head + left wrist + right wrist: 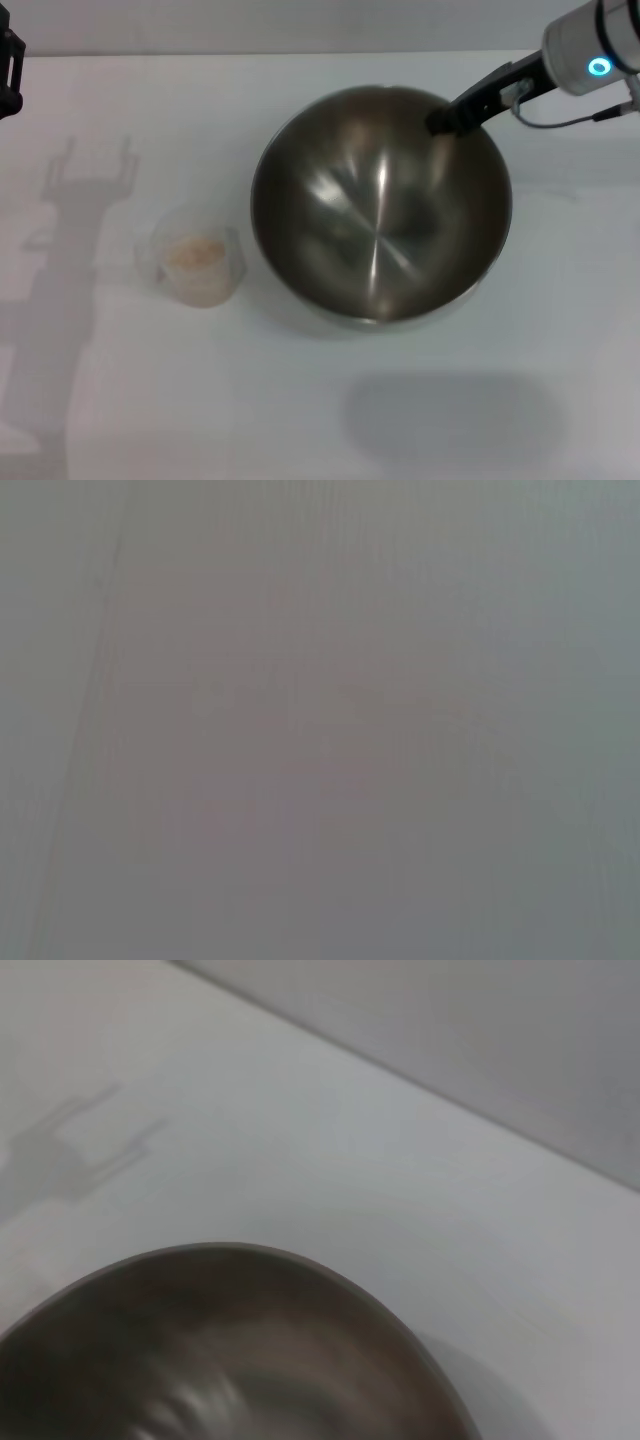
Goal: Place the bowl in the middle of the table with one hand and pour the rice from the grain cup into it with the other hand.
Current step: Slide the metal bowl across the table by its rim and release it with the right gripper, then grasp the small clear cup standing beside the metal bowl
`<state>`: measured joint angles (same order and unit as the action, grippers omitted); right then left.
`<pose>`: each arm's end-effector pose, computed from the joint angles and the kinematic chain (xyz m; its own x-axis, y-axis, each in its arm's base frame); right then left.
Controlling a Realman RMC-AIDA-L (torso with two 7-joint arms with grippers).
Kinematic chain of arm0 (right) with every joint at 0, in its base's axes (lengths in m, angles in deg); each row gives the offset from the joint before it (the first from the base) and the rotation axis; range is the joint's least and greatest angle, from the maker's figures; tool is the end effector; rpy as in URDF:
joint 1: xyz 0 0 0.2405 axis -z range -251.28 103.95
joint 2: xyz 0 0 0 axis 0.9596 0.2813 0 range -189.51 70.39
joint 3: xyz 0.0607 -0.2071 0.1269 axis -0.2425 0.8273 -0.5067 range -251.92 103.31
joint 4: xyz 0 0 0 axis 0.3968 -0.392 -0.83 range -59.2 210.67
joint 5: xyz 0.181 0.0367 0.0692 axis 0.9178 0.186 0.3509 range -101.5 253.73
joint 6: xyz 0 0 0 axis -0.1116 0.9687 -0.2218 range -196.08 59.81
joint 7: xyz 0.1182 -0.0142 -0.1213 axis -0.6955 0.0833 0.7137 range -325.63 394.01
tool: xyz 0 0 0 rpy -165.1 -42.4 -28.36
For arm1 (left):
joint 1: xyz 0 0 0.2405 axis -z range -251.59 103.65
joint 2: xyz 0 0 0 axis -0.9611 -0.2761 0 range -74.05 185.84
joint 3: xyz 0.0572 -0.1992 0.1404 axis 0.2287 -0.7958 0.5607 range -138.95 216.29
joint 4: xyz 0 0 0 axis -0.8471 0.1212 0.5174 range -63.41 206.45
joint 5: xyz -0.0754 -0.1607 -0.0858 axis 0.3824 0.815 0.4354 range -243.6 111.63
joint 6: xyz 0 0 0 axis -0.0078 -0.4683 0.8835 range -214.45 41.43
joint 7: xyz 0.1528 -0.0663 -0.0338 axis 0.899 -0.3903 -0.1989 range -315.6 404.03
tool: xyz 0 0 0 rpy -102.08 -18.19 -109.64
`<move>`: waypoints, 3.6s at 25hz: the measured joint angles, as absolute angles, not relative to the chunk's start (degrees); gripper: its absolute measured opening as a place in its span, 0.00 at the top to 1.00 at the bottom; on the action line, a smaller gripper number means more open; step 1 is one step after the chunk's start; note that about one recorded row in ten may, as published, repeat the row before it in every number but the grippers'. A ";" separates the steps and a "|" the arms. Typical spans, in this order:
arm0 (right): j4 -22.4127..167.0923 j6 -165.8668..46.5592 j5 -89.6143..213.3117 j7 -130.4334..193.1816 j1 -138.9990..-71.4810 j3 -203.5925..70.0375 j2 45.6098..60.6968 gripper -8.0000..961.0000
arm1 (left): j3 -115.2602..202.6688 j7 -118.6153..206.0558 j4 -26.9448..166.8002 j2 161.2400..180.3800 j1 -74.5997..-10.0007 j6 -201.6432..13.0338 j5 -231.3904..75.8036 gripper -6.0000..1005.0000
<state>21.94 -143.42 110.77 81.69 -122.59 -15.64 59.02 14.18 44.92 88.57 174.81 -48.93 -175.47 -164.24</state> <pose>0.1728 0.4206 -0.0173 0.7867 -0.6159 -0.0418 -0.5763 -0.7085 -0.4072 -0.2633 0.3295 0.0260 0.6046 -0.3940 0.6923 0.7367 -0.0539 -0.6740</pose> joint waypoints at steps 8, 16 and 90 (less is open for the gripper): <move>22.94 -140.80 108.56 76.53 -122.52 -10.97 59.30 0.97 | 14.23 44.92 88.73 174.81 -49.00 -175.81 -164.24 0.32; 22.70 -140.91 106.68 75.72 -122.47 -9.84 59.27 0.93 | 14.24 44.92 88.74 174.81 -48.93 -175.81 -164.24 0.32; 62.51 14.53 111.38 32.05 -100.31 34.93 58.91 0.57 | 35.39 45.83 91.98 174.72 -65.76 -180.35 -165.82 0.32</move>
